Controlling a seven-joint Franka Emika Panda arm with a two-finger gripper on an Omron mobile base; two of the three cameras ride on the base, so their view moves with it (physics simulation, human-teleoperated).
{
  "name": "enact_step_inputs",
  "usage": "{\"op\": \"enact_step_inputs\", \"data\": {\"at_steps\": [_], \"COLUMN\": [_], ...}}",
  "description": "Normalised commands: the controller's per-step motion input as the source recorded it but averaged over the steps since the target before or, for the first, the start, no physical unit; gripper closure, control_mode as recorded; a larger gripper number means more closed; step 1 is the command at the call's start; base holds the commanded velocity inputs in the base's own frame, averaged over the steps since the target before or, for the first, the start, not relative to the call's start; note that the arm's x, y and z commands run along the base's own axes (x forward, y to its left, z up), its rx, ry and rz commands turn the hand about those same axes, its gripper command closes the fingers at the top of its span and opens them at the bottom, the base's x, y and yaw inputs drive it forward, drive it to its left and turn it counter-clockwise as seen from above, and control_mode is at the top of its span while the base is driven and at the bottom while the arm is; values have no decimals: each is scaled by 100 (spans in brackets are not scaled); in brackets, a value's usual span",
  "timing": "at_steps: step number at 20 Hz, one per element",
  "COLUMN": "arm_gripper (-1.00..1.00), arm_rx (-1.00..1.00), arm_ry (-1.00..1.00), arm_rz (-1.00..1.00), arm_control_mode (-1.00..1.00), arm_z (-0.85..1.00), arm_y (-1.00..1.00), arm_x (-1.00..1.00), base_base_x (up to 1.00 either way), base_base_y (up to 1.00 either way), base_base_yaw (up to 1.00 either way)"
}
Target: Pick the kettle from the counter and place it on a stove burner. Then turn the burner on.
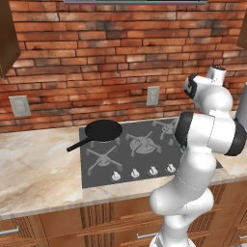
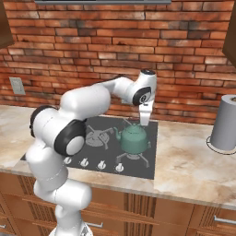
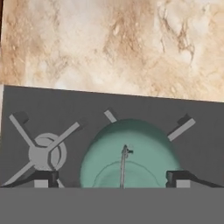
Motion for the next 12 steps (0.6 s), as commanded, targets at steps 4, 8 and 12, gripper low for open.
{"op": "enact_step_inputs", "data": {"at_steps": [4, 8, 12], "arm_gripper": [-100, -100, -100], "arm_rx": [0, -9, -17], "arm_ry": [-7, -13, -2], "arm_rz": [5, 27, 40], "arm_control_mode": [-100, -100, -100], "arm_z": [43, 9, 0], "arm_y": [0, 11, 39], "arm_x": [-65, -100, -100], "base_base_x": [0, 0, 0], "base_base_y": [0, 0, 0], "base_base_yaw": [0, 0, 0]}}
